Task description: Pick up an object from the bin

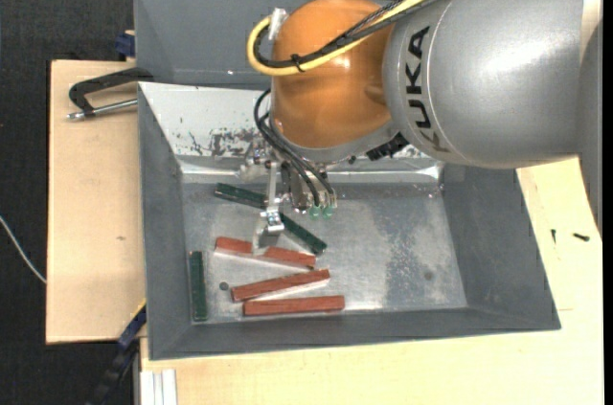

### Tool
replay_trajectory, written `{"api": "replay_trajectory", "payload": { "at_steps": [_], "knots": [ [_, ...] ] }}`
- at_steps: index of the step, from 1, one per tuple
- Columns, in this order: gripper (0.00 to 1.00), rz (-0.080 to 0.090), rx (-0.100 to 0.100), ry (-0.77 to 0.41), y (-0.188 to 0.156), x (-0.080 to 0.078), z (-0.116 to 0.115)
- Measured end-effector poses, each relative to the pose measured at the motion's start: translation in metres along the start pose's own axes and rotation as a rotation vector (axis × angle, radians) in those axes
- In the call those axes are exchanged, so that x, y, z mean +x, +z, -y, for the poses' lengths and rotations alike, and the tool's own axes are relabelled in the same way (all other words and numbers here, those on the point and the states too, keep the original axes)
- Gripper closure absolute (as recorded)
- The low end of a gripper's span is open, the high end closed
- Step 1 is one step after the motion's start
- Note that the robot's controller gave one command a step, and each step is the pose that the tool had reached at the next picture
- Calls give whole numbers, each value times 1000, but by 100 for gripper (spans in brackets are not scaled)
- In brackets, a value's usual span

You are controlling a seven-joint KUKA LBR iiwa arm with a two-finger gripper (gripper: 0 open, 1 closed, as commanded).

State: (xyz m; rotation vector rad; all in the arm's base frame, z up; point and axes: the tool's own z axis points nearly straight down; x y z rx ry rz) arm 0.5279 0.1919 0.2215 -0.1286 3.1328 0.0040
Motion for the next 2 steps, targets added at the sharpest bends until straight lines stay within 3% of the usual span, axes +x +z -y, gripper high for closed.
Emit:
{"api": "replay_trajectory", "payload": {
  "at_steps": [1, 2],
  "knots": [
    [0, -3, 0, -235, 54, -1, 30],
    [100, -6, 0, -151, 122, 33, 41]
  ]
}}
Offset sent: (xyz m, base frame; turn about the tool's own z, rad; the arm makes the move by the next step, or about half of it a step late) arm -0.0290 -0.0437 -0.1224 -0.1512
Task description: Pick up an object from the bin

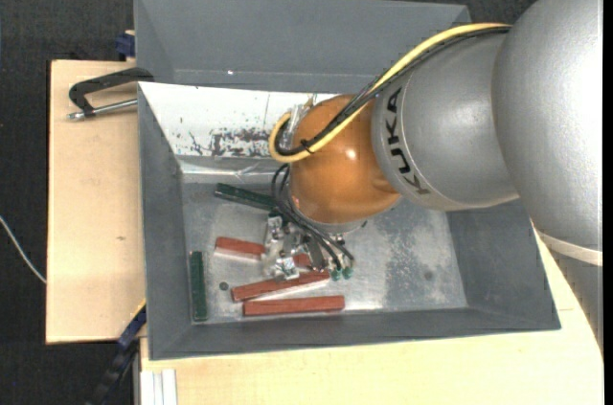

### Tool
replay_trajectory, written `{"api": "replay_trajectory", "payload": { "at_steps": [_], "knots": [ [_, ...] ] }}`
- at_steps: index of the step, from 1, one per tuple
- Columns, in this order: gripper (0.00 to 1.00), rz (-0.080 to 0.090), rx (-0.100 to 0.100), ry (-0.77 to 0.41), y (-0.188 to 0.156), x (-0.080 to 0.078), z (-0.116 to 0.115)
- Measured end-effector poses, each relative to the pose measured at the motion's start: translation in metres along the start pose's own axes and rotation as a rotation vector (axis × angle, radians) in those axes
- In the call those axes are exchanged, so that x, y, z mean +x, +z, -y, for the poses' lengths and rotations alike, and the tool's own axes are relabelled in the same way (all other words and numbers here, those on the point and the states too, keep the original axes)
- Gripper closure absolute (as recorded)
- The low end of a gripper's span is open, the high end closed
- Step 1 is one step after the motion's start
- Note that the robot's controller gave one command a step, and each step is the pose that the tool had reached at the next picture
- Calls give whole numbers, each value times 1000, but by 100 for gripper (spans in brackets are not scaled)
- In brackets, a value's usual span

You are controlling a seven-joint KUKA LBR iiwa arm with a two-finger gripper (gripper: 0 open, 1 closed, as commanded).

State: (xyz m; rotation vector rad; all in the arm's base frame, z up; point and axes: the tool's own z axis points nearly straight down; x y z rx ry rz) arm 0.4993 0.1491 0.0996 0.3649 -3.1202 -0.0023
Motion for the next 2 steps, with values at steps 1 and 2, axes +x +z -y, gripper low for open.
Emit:
{"api": "replay_trajectory", "payload": {
  "at_steps": [1, 2],
  "knots": [
    [100, 0, 0, 0, 0, 0, 0],
    [100, -1, 0, -14, 2, 0, -7]
  ]
}}
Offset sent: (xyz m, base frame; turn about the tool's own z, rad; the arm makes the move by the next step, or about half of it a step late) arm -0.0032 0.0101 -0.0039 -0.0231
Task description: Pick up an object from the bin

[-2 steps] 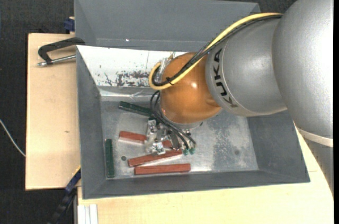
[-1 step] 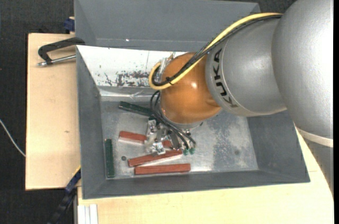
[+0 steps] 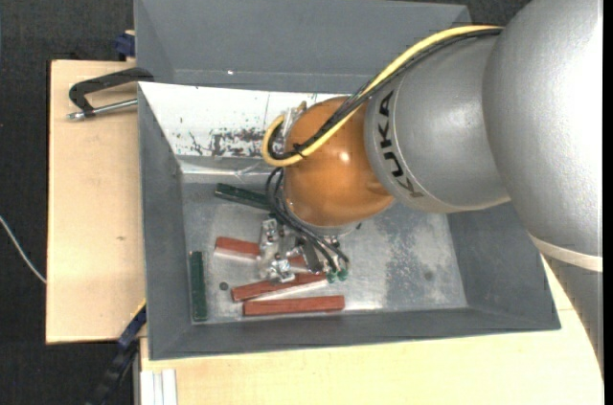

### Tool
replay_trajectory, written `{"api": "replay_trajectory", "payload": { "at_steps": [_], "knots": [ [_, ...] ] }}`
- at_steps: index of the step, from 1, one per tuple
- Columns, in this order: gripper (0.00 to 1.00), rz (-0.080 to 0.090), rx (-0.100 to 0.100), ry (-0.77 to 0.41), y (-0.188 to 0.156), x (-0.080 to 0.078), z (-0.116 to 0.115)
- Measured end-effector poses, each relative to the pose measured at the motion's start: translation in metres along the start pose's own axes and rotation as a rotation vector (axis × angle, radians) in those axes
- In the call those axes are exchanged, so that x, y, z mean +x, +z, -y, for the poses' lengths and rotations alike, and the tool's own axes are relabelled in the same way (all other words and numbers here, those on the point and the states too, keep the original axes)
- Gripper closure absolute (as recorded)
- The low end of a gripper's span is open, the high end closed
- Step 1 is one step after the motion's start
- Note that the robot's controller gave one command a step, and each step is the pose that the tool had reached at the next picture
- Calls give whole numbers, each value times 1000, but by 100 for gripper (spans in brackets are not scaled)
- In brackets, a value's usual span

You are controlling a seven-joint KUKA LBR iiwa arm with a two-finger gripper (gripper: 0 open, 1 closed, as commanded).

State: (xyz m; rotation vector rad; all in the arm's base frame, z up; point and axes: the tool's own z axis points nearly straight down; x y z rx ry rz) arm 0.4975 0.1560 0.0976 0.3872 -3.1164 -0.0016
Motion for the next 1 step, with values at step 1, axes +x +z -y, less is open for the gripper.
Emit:
{"api": "replay_trajectory", "payload": {
  "at_steps": [1],
  "knots": [
    [100, 4, 0, -15, -27, 3, -4]
  ]
}}
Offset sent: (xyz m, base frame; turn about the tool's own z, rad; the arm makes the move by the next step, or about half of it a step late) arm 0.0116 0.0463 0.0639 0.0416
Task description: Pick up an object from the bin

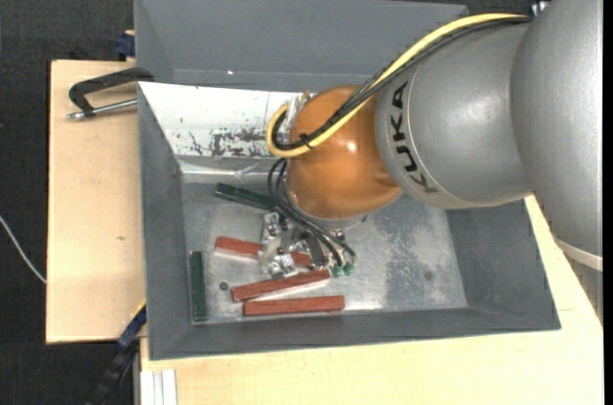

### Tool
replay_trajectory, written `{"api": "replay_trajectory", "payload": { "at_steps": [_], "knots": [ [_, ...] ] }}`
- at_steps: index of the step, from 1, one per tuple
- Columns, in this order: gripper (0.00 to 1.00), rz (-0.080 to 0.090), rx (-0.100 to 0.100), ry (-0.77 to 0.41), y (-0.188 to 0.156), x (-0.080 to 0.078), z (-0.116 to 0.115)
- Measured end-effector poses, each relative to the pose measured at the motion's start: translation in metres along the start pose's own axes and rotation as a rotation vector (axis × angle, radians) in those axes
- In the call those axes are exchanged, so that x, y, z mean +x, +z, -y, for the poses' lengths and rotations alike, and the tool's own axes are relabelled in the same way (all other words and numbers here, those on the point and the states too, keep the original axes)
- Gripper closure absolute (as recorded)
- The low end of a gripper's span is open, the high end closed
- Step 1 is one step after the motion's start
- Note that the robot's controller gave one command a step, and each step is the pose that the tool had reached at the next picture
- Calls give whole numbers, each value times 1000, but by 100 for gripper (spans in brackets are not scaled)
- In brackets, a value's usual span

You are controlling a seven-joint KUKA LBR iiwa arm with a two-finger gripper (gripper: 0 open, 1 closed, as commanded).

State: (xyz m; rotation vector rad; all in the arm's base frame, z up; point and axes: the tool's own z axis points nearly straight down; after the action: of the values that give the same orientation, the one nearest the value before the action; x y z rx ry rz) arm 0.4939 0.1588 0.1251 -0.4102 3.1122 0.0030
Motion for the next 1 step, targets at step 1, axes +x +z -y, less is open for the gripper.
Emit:
{"api": "replay_trajectory", "payload": {
  "at_steps": [1],
  "knots": [
    [100, 3, 0, 36, -26, -17, -25]
  ]
}}
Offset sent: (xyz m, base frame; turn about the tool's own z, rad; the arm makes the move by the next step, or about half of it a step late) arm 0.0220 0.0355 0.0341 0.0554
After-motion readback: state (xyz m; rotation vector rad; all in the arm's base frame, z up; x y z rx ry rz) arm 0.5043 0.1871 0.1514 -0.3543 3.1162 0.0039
